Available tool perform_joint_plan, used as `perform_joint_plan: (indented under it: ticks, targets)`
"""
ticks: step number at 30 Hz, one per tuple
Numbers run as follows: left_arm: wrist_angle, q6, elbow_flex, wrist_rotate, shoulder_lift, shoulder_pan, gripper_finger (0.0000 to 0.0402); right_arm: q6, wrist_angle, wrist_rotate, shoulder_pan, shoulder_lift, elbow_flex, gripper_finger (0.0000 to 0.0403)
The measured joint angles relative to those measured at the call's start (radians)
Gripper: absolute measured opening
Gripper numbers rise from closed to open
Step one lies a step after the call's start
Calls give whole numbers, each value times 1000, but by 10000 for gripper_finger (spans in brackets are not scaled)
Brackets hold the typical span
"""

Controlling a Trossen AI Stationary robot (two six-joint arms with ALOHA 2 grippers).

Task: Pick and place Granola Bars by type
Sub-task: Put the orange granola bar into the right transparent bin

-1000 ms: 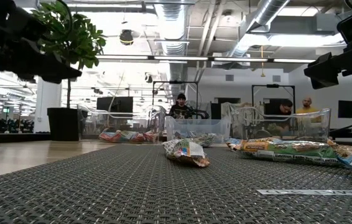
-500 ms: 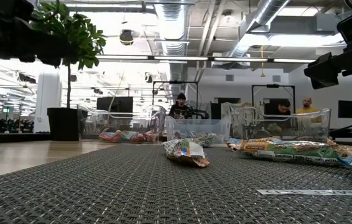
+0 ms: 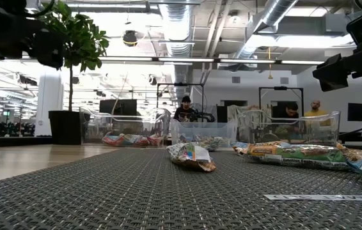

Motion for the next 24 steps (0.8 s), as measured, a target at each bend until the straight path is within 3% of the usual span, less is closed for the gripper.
perform_joint_plan:
  ticks: [6, 24]
  targets:
    - [-16, -26, 0, -98, 1, 1, 184, 0, 0, 0, 0, 0, 0, 221]
    - [-16, -24, 0, -100, 6, 0, 184, 0, 0, 0, 0, 0, 0, 221]
